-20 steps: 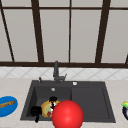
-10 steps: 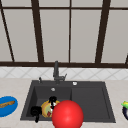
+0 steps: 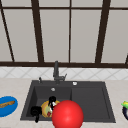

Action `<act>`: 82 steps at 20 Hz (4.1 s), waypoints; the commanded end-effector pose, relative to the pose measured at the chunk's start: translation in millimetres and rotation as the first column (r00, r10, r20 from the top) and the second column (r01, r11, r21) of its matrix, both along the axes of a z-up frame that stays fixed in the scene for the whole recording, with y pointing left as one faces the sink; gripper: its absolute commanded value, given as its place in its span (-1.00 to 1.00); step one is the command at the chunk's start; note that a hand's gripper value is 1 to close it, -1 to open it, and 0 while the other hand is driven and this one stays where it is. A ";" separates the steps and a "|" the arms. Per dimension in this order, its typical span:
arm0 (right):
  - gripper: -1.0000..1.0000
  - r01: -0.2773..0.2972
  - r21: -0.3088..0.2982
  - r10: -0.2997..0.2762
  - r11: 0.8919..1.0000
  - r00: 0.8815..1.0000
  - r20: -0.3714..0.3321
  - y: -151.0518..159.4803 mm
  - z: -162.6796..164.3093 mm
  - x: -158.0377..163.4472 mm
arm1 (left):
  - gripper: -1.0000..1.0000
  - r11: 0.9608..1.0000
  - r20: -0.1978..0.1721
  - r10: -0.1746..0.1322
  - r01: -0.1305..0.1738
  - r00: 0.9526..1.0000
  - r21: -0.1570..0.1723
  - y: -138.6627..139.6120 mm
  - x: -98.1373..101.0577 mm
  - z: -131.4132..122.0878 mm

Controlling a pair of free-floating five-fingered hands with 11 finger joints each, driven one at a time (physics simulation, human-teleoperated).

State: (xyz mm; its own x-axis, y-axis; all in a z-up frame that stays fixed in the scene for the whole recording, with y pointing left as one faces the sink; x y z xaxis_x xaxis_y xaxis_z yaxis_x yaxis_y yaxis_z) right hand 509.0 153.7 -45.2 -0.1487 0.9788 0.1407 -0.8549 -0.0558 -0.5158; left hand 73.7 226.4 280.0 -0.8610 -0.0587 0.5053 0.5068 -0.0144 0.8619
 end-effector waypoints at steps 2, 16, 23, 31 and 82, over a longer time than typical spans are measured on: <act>1.00 0.002 -0.018 -0.002 1.000 1.000 0.028 0.5 -0.4 -0.3 | 0.00 1.000 0.000 0.000 0.000 1.000 0.000 0.0 0.0 0.0; 1.00 0.037 -0.030 -0.034 0.999 0.996 0.076 -12.6 64.5 3.1 | 0.00 1.000 0.000 0.000 0.000 1.000 0.000 0.0 0.0 0.0; 1.00 0.016 -0.012 -0.015 1.000 0.998 0.063 -30.6 97.3 8.1 | 0.00 1.000 0.000 0.000 0.000 1.000 0.000 0.0 0.0 0.0; 1.00 0.024 0.010 -0.026 1.000 0.988 0.149 -60.3 147.5 -1.4 | 0.00 1.000 0.000 0.000 0.000 1.000 0.000 0.0 0.0 0.0; 1.00 0.087 0.025 -0.090 0.996 0.978 0.186 -273.8 293.3 -33.4 | 0.00 1.000 0.000 0.000 0.000 1.000 0.000 0.0 0.0 0.0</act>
State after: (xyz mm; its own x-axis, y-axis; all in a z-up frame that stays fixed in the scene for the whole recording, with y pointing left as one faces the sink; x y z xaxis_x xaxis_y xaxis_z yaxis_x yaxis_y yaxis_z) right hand 479.5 -103.4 243.8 -0.1428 0.9809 0.1323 -0.7450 -0.0185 -0.6668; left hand 73.7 226.4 280.0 -0.8610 -0.0587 0.5053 0.5068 -0.0144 0.8619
